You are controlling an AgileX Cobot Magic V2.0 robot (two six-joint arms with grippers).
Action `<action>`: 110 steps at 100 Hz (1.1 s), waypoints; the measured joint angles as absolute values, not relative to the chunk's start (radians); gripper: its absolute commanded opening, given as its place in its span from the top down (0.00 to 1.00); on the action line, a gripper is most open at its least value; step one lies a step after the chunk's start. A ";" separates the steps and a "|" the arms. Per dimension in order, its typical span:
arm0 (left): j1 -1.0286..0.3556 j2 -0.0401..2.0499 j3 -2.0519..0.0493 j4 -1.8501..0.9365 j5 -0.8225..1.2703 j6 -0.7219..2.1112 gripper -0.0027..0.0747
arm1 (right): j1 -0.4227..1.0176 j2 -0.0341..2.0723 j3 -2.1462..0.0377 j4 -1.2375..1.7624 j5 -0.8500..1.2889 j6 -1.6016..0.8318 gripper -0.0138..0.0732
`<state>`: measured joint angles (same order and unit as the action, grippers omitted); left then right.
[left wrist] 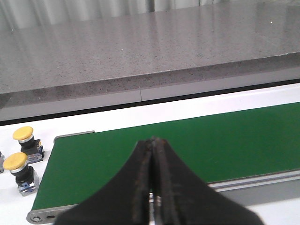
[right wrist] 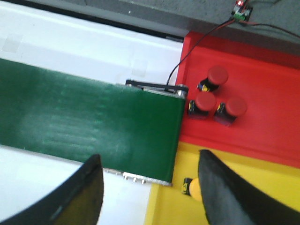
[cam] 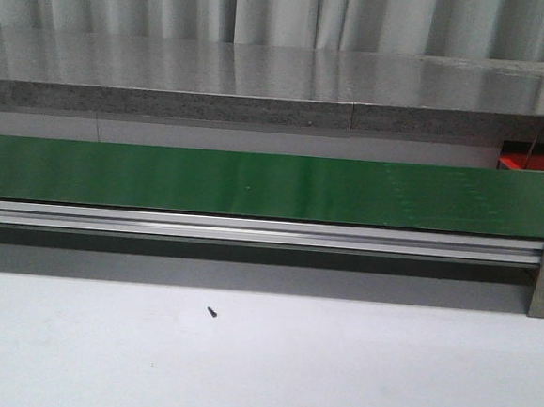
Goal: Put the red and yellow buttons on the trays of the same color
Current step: 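Lift the right gripper away from the trays, then move the left gripper over a yellow push-button on the table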
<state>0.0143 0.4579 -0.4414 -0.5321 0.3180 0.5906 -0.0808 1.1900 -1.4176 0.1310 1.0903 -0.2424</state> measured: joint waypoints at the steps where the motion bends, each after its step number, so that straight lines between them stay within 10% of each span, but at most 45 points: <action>1: 0.014 0.458 -0.441 -0.532 0.318 0.591 0.98 | -0.081 1.181 -1.401 0.131 1.084 -0.242 0.32; 30: 0.014 0.458 -0.441 -0.532 0.318 0.591 0.98 | -0.081 0.870 -0.875 0.135 0.869 -0.242 0.36; 59: 0.014 0.458 -0.441 -0.532 0.318 0.591 0.98 | -0.081 0.705 -0.747 0.137 0.813 -0.241 0.93; 89: 0.014 0.458 -0.441 -0.526 0.318 0.591 0.96 | -0.081 0.693 -0.747 0.137 0.802 -0.241 0.92; 110: 0.014 0.458 -0.443 -0.511 0.318 0.591 0.65 | -0.081 0.693 -0.747 0.139 0.802 -0.241 0.92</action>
